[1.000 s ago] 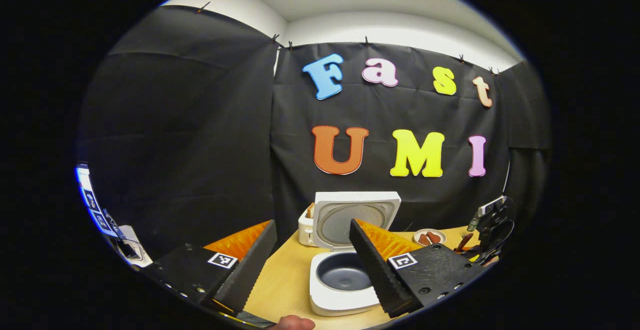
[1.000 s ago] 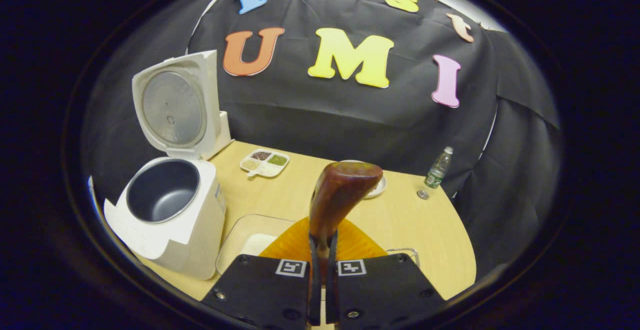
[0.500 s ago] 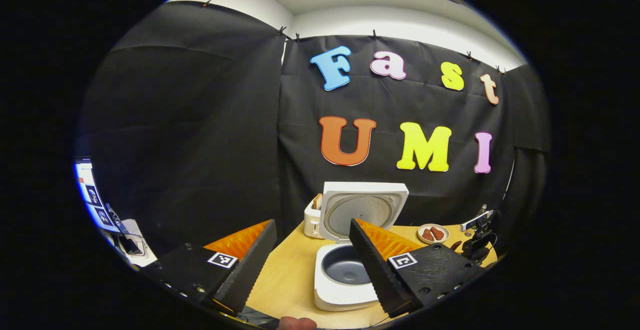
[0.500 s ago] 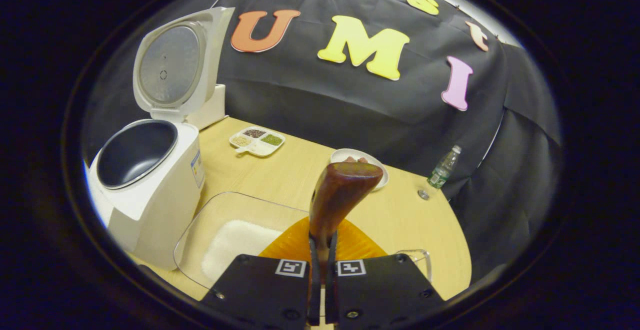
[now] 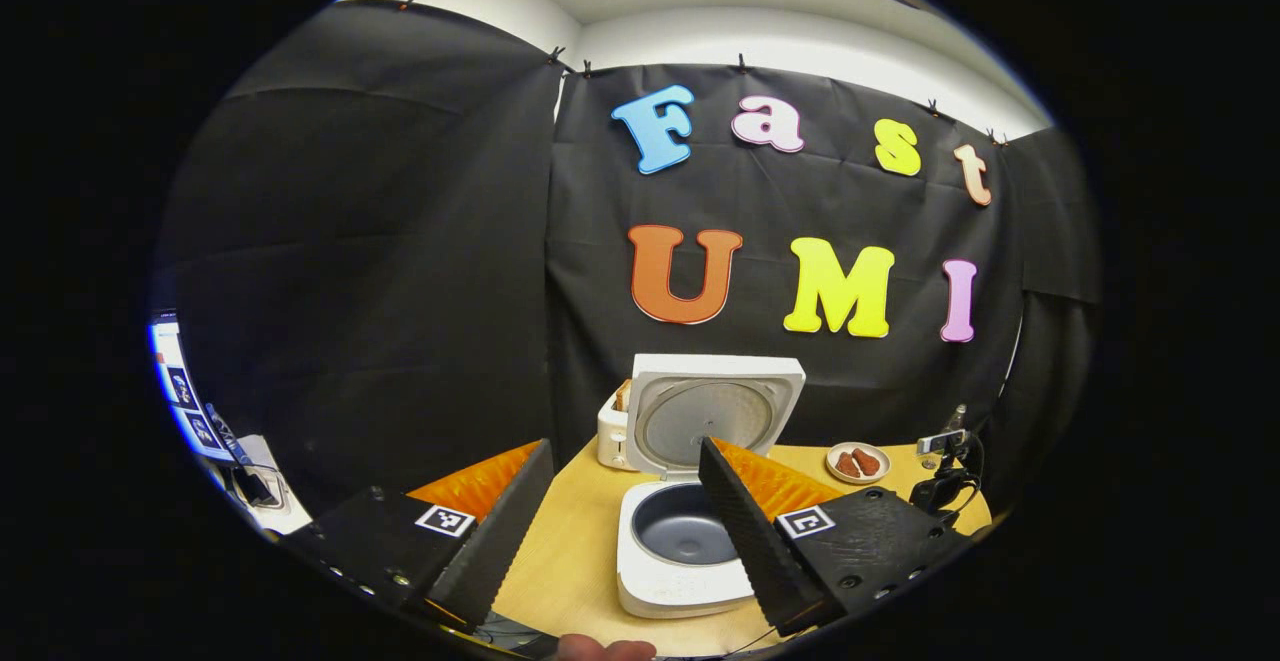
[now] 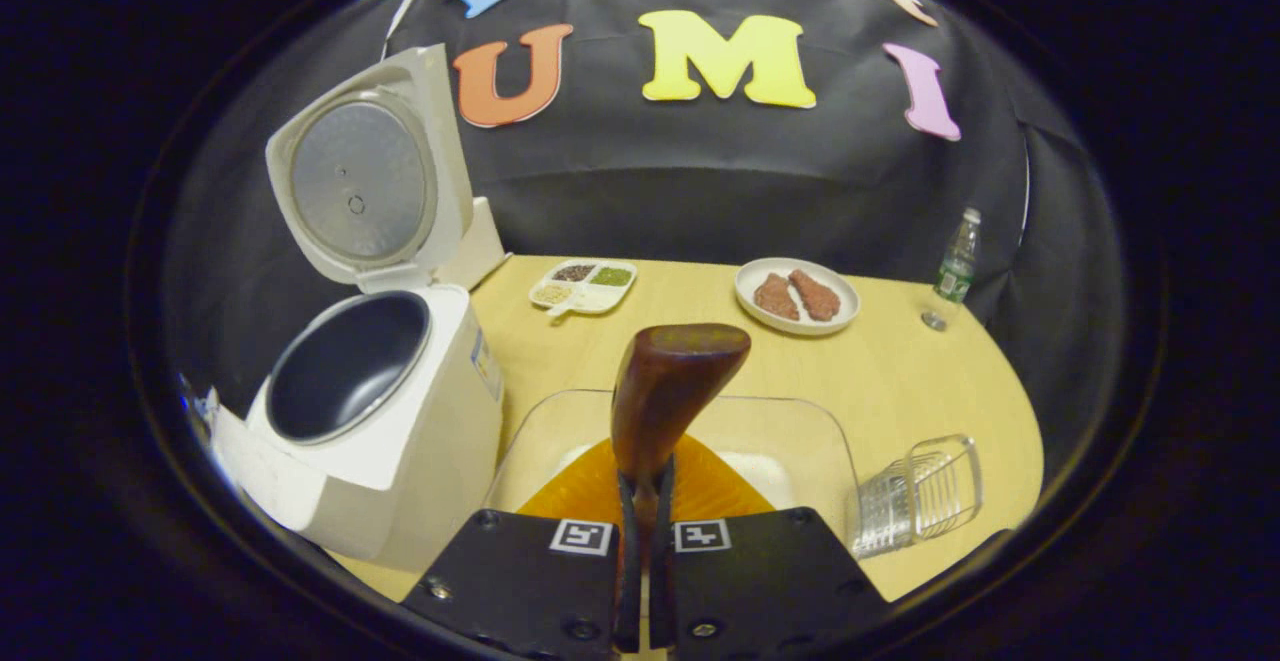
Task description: Close the left gripper, press the button to open the rice cooker; take a wooden spoon from the chopstick holder with the right hand, scoop a spoonful of rice and pour it into the rice cooker, then put the wooden spoon back into the chopstick holder.
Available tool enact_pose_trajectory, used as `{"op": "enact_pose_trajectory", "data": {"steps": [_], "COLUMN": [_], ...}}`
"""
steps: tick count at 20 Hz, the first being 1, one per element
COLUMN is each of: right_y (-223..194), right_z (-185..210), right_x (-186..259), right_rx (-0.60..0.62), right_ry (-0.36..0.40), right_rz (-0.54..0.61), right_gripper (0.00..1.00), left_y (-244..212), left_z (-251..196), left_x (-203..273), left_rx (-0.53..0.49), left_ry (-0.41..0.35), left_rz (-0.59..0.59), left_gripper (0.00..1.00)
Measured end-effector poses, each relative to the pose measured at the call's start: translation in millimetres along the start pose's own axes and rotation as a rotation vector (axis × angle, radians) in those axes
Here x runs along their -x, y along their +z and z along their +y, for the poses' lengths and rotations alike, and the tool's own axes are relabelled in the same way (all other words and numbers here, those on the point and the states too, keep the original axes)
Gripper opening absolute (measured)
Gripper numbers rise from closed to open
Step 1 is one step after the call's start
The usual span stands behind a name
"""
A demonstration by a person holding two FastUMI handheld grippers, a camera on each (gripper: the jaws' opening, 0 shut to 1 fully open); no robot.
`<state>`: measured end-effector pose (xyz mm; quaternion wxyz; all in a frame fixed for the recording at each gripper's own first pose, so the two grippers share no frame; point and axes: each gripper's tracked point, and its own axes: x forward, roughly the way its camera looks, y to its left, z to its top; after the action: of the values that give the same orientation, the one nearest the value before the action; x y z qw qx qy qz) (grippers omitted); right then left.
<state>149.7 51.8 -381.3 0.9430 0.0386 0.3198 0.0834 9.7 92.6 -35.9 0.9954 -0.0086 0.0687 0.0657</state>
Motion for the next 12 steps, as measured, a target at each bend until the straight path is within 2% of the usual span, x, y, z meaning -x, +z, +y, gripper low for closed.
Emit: {"op": "enact_pose_trajectory", "data": {"steps": [3, 7, 12], "right_y": [-1, 0, -7], "right_z": [8, 1, -28], "right_x": [2, 4, 9], "right_rx": [-0.223, -0.444, -0.630], "right_ry": [0.096, 0.160, 0.158], "right_rz": [0.040, 0.075, 0.075], "right_gripper": [0.08, 0.08, 0.08], "left_y": [0, -2, 2], "left_z": [-4, -13, -23], "left_x": [2, 3, -1], "left_rx": [-0.002, -0.004, -0.005], "left_ry": [-0.004, -0.017, -0.035], "left_rz": [-0.002, -0.003, -0.003], "left_gripper": [0.94, 0.94, 0.94]}}
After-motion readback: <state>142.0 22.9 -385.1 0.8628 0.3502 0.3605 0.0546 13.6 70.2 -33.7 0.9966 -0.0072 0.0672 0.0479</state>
